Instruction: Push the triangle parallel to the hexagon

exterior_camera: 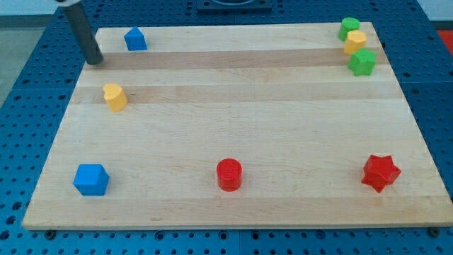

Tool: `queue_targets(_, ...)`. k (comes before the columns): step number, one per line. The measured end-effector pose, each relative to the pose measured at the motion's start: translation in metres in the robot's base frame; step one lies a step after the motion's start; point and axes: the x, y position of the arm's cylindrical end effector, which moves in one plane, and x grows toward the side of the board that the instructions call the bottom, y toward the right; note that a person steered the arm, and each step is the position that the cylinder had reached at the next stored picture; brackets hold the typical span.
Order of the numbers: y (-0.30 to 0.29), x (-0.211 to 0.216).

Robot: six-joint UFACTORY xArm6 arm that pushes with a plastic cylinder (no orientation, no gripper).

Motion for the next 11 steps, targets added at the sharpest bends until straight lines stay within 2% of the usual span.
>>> queue_targets(1, -0.01, -0.035)
queue_targets(2, -0.002, -0.049)
queue_targets(6, 0.128, -0.054)
queue_targets(8, 0.189, -0.047)
queue_targets(10, 0.202, -0.012)
queue_targets(11, 0.195, -0.012)
